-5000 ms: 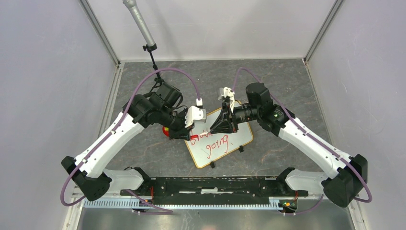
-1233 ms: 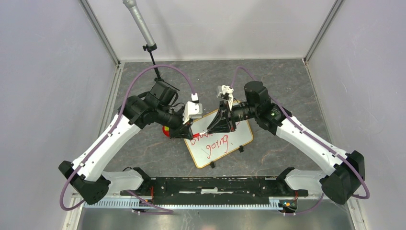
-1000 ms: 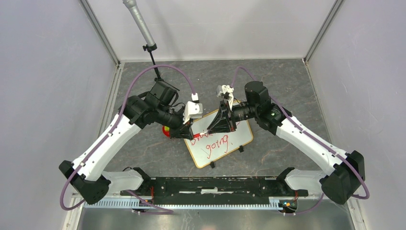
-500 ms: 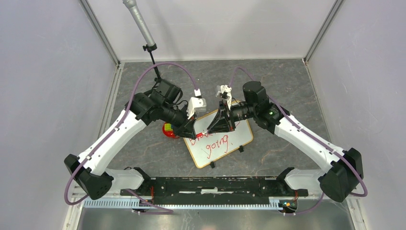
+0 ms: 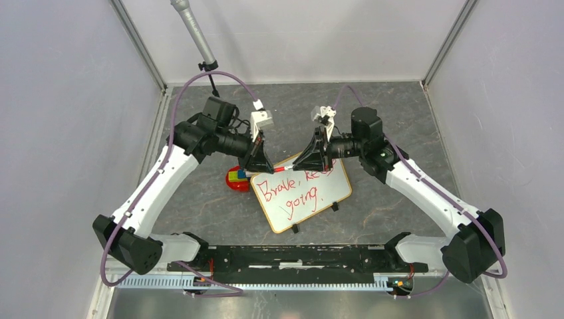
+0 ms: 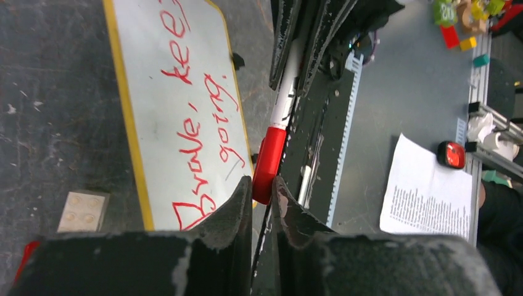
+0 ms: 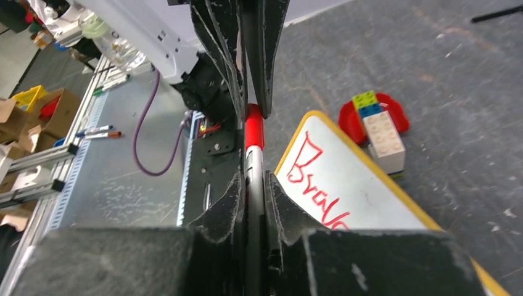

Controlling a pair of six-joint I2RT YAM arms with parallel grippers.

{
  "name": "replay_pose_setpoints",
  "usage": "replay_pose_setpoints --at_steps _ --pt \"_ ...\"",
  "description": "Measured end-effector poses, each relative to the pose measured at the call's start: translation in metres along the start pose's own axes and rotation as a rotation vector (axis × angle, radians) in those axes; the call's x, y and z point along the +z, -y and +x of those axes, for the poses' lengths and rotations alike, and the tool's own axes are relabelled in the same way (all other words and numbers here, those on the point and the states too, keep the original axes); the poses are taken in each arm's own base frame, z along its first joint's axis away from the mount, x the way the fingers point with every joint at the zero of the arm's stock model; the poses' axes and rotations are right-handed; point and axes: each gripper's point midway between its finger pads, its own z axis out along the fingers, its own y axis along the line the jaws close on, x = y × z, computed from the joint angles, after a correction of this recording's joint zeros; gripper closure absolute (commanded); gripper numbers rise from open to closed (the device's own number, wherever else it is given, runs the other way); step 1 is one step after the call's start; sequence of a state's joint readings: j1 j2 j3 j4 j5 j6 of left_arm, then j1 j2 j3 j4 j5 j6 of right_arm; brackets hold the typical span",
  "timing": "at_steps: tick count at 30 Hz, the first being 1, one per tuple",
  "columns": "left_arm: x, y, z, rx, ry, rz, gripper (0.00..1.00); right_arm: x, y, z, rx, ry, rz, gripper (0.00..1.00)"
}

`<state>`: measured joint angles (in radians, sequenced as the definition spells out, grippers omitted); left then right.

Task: Write a sentence on the whiteboard
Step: Insert the whiteboard marker without the cap into the pen cap, then pass from the right arm to the left

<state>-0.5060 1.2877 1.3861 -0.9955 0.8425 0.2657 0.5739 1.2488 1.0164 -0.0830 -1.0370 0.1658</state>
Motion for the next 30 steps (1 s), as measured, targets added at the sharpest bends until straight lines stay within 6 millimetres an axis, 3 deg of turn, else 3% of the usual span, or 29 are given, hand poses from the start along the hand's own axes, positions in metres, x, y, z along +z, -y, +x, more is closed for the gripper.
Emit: replay_pose_setpoints --at_steps 3,5,10,14,24,30 --pt "-0.006 -0.007 -0.015 -0.003 0.071 0.005 0.52 -0.004 0.005 -0.010 -0.024 0.044 0.017 1.00" --pt "-0.012 -0.012 -0.027 0.004 0.121 0.005 0.44 -0.008 0.011 -0.008 0.000 0.053 0.033 1.00" --pt "-0.026 -0.018 -0.039 0.058 0.161 -0.024 0.31 -0.018 0.028 0.001 0.088 0.077 0.080 1.00" --pt "-0.024 -0.015 -0.030 0.116 0.124 -0.023 0.23 -0.019 0.028 0.002 0.130 0.097 0.076 1.00" --pt "0.000 -0.008 -0.013 0.286 -0.012 -0.078 0.24 -0.012 0.010 -0.004 0.177 0.130 -0.006 1.00" --pt "0.012 -0.004 -0.002 0.348 -0.077 -0.095 0.51 -0.008 0.003 -0.006 0.180 0.130 -0.035 1.00"
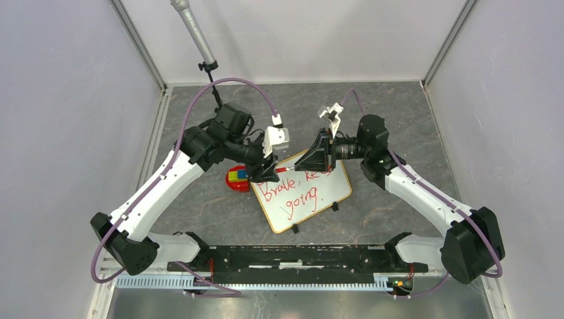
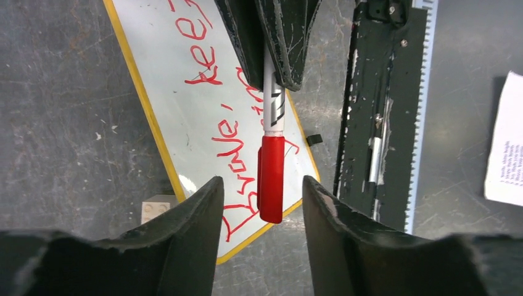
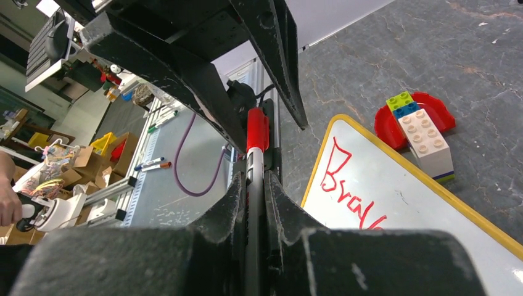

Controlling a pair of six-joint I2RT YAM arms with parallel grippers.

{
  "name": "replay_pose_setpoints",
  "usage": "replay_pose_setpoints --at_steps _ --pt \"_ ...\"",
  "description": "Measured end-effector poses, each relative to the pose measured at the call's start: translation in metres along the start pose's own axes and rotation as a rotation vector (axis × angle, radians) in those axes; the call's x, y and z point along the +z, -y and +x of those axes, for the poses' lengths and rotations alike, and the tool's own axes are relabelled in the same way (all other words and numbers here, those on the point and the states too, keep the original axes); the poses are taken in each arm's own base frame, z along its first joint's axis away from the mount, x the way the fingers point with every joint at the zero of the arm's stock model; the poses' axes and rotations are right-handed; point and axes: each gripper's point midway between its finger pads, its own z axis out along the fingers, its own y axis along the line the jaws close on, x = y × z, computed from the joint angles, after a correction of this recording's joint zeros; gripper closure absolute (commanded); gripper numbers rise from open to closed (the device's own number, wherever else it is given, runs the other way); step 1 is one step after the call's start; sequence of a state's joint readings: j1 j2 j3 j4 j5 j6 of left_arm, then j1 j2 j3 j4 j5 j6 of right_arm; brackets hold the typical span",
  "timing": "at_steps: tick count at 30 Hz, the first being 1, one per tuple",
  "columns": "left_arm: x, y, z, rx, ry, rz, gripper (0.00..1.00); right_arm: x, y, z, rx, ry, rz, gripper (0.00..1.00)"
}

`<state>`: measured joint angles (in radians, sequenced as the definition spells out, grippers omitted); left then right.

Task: Write a sentence on the whiteboard
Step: Pass from the right arm to the left

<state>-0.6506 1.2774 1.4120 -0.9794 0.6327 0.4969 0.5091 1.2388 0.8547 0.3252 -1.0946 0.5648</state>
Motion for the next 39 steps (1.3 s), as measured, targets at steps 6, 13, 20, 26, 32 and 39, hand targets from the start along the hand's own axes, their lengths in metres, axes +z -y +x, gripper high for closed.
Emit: replay_pose_setpoints --at_steps 6,13,20,26,32,39 --pt "0.008 0.006 0.001 0.041 -0.027 0.008 0.83 0.004 -0.006 0.002 0.003 -0.007 -0.019 1.00" --pt "0.014 0.012 0.004 0.025 -0.062 0.026 0.97 0.005 -0.005 0.007 0.009 -0.021 -0.017 1.00" --pt "0.015 0.014 0.004 -0.050 -0.104 0.047 0.97 0.006 -0.003 0.009 -0.007 -0.028 -0.010 1.00" --pt "0.014 0.016 0.003 -0.091 -0.133 0.064 0.97 0.008 -0.005 0.008 -0.016 -0.029 -0.013 1.00" --pt "0.013 0.018 0.003 -0.110 -0.136 0.064 0.98 0.009 -0.007 0.008 -0.015 -0.030 -0.017 0.91" --pt "0.013 0.005 -0.002 -0.120 -0.046 0.047 0.98 -0.001 0.004 -0.003 -0.039 -0.017 0.026 0.56"
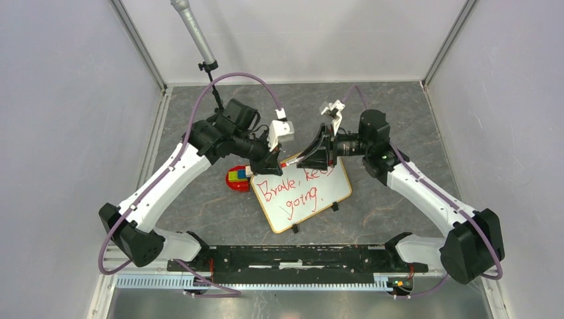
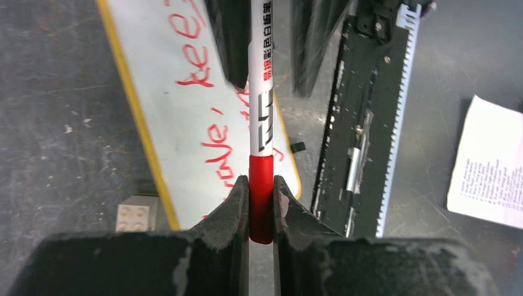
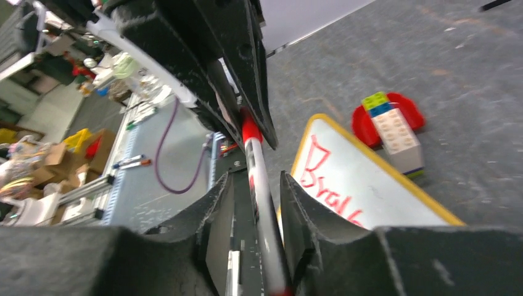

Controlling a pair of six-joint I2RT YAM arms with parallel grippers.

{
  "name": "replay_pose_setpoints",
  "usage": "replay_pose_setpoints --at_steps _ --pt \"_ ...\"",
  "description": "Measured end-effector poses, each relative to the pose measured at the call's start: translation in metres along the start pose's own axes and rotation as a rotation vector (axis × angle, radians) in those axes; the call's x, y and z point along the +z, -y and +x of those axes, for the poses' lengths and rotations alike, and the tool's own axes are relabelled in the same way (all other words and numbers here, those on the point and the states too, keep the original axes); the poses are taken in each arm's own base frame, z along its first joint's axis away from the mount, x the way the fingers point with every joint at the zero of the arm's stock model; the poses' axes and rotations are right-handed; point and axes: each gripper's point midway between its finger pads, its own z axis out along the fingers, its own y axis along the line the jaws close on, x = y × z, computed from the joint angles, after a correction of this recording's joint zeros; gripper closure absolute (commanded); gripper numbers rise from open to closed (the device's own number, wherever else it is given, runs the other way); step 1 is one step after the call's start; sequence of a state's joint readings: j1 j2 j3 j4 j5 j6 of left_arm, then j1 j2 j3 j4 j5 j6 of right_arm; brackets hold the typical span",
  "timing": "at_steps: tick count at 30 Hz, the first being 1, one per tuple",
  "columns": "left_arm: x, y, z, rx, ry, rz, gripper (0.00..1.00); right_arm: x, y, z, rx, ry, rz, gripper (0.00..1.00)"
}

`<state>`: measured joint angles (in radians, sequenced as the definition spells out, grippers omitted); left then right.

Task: Write a sentence on the whiteboard
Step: Pass from the right arm to the left, then pass from the left arm to the right

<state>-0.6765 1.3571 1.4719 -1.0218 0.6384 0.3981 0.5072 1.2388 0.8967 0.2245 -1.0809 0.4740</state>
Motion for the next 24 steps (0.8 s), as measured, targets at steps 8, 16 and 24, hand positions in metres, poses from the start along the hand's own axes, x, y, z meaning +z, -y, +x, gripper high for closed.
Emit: replay_pose_setpoints --at_steps 8,16,24 --pt "-0.036 -0.044 0.020 -0.109 0.081 -0.148 0.97 -0.045 0.038 -0.035 -0.064 0.064 0.167 0.19" --pt "-0.032 -0.029 0.018 -0.094 0.107 -0.078 0.98 -0.058 0.038 -0.029 -0.112 0.042 0.222 0.17" --pt "0.002 0.003 0.024 0.004 -0.004 0.098 0.98 -0.067 0.033 -0.040 -0.320 -0.122 0.226 0.19"
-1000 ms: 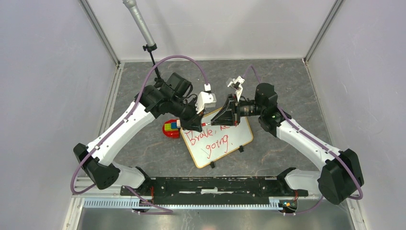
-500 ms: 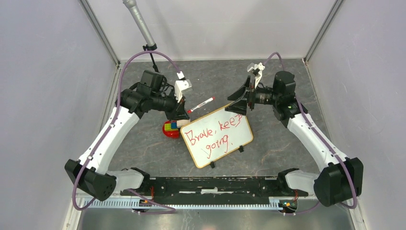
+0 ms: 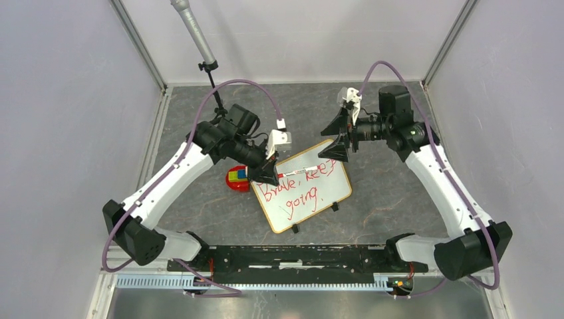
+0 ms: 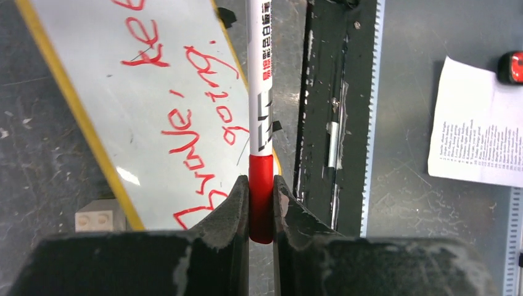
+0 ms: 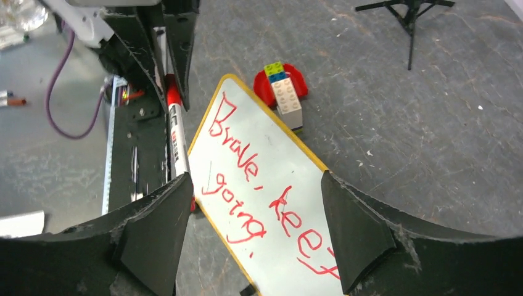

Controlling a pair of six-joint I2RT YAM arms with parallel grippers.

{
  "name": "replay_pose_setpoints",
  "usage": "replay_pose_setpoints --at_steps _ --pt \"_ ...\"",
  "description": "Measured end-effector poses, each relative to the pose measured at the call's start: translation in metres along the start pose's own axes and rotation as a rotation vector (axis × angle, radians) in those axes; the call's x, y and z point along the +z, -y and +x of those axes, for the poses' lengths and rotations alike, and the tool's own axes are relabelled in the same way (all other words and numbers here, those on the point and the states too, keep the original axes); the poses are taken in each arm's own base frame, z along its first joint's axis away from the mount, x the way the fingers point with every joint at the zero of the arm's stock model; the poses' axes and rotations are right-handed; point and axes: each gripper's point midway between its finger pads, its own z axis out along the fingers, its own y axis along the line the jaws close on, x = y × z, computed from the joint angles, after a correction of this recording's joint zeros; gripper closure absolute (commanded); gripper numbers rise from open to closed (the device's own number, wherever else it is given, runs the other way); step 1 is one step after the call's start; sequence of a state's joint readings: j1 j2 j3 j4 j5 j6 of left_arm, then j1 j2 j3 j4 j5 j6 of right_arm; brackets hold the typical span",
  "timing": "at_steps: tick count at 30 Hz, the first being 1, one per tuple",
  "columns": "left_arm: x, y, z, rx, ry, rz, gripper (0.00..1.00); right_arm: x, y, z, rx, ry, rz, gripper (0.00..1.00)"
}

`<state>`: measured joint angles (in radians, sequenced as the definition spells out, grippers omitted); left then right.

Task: Write a sentence on the whiteboard
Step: Pass from the left arm to the right, then put down the whiteboard marker at the center of the board.

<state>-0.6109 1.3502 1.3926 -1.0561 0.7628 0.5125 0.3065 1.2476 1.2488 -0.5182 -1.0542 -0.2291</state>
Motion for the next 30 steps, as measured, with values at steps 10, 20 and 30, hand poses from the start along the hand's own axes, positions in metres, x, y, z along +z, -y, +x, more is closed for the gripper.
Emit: replay_pose_setpoints --at_steps 10,20,30 --pt "0.012 0.013 -0.004 0.067 -0.046 0.061 0.98 0.019 -0.054 0.048 -0.046 -0.210 -0.241 0.35" --pt "0.015 0.012 -0.002 0.101 -0.072 0.044 0.55 0.023 -0.066 0.063 -0.038 -0.265 -0.277 1.00" --pt "0.001 -0.009 -0.015 0.073 -0.008 -0.083 0.00 0.001 -0.014 0.061 0.028 -0.224 -0.077 1.00"
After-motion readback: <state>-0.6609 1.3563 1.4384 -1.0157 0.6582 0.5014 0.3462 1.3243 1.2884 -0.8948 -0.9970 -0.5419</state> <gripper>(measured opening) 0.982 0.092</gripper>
